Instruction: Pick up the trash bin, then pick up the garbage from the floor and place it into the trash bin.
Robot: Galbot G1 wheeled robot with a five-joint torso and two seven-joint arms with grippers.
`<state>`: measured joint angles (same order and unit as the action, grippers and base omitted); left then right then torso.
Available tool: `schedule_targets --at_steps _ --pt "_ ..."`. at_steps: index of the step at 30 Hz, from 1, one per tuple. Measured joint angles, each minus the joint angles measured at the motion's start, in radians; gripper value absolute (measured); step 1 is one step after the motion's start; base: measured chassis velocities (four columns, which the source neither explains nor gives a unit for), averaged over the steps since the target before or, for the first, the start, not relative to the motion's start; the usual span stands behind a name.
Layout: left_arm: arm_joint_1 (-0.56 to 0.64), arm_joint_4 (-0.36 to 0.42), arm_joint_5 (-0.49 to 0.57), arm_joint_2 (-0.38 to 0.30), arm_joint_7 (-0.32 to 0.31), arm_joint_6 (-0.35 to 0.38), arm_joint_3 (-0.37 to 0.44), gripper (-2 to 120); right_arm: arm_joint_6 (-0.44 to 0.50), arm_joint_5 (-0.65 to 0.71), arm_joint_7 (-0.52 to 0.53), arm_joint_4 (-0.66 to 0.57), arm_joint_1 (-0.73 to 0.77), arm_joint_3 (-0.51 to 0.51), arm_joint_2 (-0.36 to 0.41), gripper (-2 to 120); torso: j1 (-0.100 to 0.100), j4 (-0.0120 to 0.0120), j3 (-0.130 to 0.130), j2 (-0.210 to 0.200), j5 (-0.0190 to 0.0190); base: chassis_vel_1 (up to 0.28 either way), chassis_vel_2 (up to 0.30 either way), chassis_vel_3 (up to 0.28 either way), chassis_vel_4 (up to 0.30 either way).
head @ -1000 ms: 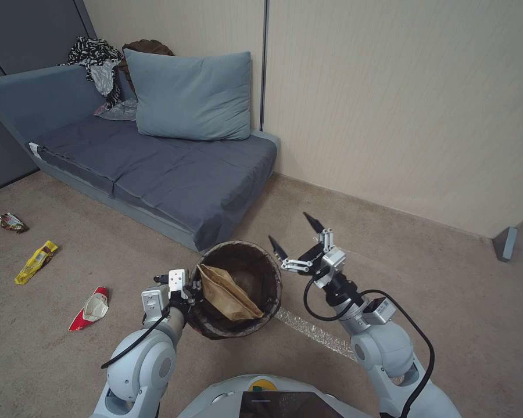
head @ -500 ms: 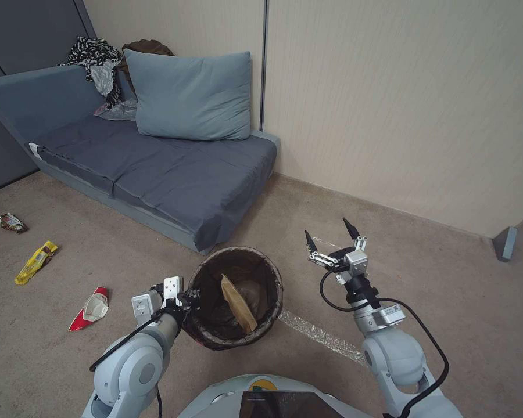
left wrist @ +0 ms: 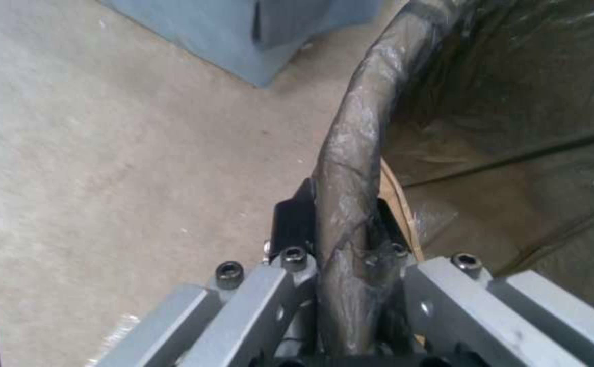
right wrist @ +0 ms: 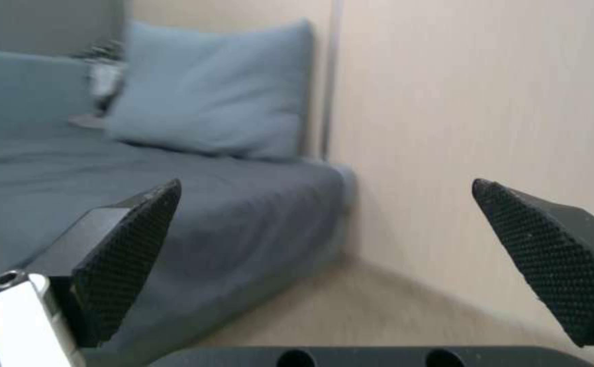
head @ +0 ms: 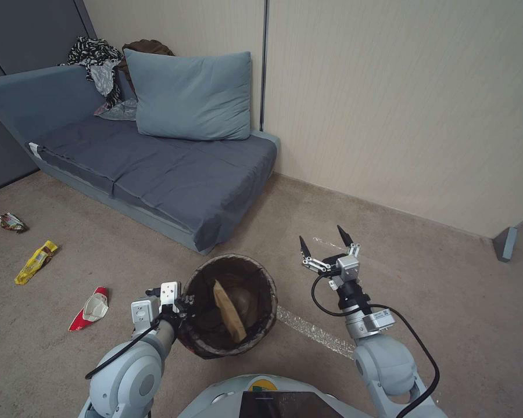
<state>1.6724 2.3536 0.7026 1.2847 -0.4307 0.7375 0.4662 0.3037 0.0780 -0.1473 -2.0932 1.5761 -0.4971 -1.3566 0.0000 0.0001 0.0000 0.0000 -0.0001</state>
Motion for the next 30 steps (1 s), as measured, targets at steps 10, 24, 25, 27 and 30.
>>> schedule_targets --at_steps 10,24,25,27,30 --pt "0.013 0.012 -0.161 0.009 0.020 -0.001 0.018 3 -0.073 0.013 0.150 0.004 0.053 0.038 -0.035 100 0.000 -0.0001 0.000 0.000 0.0000 0.000 0.000 0.000 0.000" --pt "-0.002 0.026 -0.246 0.056 0.060 -0.029 0.021 3 -0.018 -0.021 0.163 0.075 0.032 0.038 -0.081 100 0.000 -0.0001 0.000 0.000 0.0000 0.000 0.000 0.000 0.000" --pt "-0.002 0.026 -0.250 0.057 0.062 -0.031 0.022 3 -0.018 -0.021 0.163 0.077 0.031 0.038 -0.085 100 0.000 -0.0001 0.000 0.000 0.0000 0.000 0.000 0.000 0.000" --pt "-0.002 0.026 -0.250 0.057 0.063 -0.032 0.022 3 -0.017 -0.021 0.163 0.078 0.031 0.038 -0.087 100 0.000 -0.0001 0.000 0.000 0.0000 0.000 0.000 0.000 0.000" --pt "-0.003 0.025 -0.251 0.058 0.064 -0.034 0.022 3 -0.017 -0.021 0.161 0.079 0.030 0.039 -0.092 100 0.000 -0.0001 0.000 0.000 0.0000 0.000 0.000 0.000 0.000"
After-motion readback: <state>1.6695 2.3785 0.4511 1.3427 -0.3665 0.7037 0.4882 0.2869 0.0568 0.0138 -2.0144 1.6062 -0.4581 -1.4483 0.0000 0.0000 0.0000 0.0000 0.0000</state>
